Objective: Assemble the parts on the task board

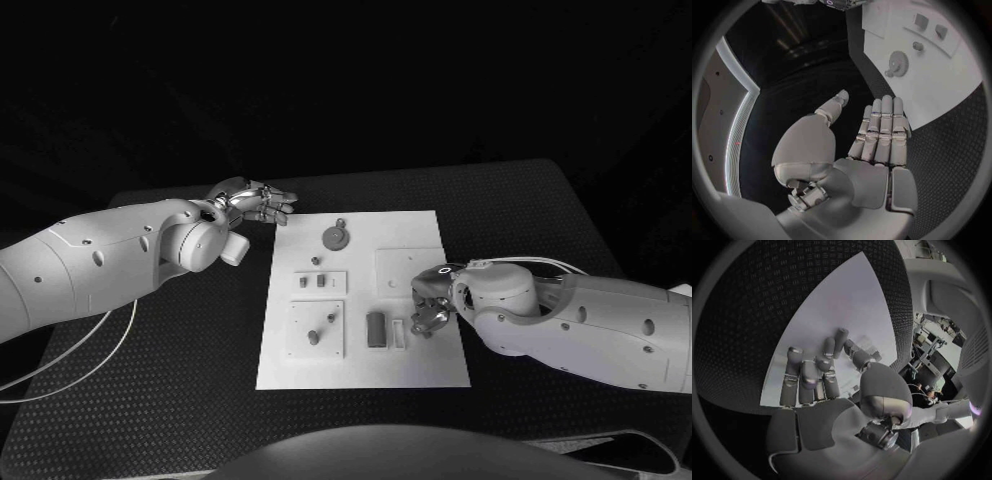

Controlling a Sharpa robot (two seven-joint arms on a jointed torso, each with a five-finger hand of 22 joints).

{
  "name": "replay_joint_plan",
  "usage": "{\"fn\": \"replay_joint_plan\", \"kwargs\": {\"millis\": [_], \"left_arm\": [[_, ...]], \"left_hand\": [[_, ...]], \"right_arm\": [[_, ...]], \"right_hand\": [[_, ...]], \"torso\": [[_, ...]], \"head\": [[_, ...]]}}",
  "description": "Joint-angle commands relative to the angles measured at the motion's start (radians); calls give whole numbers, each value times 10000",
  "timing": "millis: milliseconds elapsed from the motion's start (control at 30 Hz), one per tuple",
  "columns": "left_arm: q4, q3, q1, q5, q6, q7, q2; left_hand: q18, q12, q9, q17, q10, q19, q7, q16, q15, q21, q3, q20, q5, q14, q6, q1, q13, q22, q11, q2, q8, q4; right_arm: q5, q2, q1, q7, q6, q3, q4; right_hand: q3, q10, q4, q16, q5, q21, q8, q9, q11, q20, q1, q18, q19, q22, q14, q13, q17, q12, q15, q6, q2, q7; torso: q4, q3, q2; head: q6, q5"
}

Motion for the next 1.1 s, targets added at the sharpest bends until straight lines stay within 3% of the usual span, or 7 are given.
{"fn": "replay_joint_plan", "kwargs": {"millis": [33, 200, 300, 500, 700, 900, 1100], "left_arm": [[35, 6, 13, -77, 94, 56, 3], [79, 6, 13, -82, 84, 63, -4], [88, 6, 13, -86, 88, 57, -11], [100, 6, 13, -110, 93, 58, -10], [102, 6, 13, -120, 87, 66, -7], [107, 6, 13, -135, 69, 64, -2], [117, 5, 13, -151, 38, 51, -13]], "left_hand": [[82, 21, -10, 17, -57, -75, -22, -52, 66, 19, -37, 19, -33, -23, -79, -84, -11, -9, 2, -29, 50, 6], [83, 21, -11, 20, -57, -75, -22, -54, 66, 20, -37, 19, -33, -22, -80, -82, -11, -9, 2, -28, 50, 6], [83, 21, -11, 23, -57, -75, -22, -55, 66, 20, -37, 19, -33, -21, -80, -82, -11, -9, 2, -28, 50, 5], [84, 22, -11, 27, -56, -75, -22, -58, 66, 22, -36, 19, -33, -20, -80, -78, -11, -9, 2, -27, 52, 4], [84, 23, -11, 31, -55, -75, -22, -60, 66, 23, -35, 20, -33, -19, -79, -75, -11, -9, 1, -25, 53, 3], [84, 23, -12, 35, -54, -75, -22, -62, 66, 23, -35, 20, -33, -17, -79, -73, -11, -9, 1, -26, 54, 2], [85, 24, -12, 40, -53, -75, -22, -65, 66, 25, -36, 21, -33, -15, -78, -72, -10, -9, 1, -28, 56, 1]], "right_arm": [[47, -133, -273, -482, 1266, -223, -213], [-32, -151, -412, -491, 1096, -223, -387], [9, -173, -466, -486, 966, -223, -400], [414, -161, -483, -474, 636, -223, -492], [699, -183, -506, -452, 53, -223, -577], [1892, -308, -504, -419, -659, -221, -542], [3631, -516, -257, -399, -2003, -216, -358]], "right_hand": [[-42, -79, -42, -14, 0, 59, -395, -1722, 8, 43, 170, -11, -53, 164, -74, -12, -24, -6, 24, -461, -59, 545], [-62, -80, -19, -15, 2, 56, -392, -1726, 9, 60, 203, -11, -55, 157, -69, -20, -14, -9, 30, -452, -45, 545], [26, -54, -85, -1, 4, 78, -372, -1722, -10, 41, 545, -11, -45, 165, -38, -26, 8, 6, 17, -423, 353, 526], [-104, 33, -98, 42, 3, 153, -313, -1705, -52, 47, 1009, -11, -60, 191, 136, -42, 202, 42, -7, -330, 806, 479], [-259, 237, -106, 93, 5, 260, -206, -1683, -143, 29, 1212, -11, 30, 190, 484, -68, 525, 94, -55, -118, 970, 383], [-333, 425, -113, 104, 6, 339, -138, -1678, -220, -9, 1421, -11, 126, 177, 754, -104, 728, 101, -115, 37, 974, 307], [-377, 490, -111, 99, 5, 354, -118, -1681, -244, -18, 1462, -11, 155, 166, 774, -116, 676, 96, -140, 93, 931, 283]], "torso": [[-7, -2, -1], [0, -4, 0], [2, -6, 0], [-2, -13, -5], [2, -8, 1], [2, -8, -4], [0, 3, -5]], "head": [[-15, 1], [-20, -11], [-23, -13], [-24, -30], [-19, -37], [0, -35], [24, -15]]}}
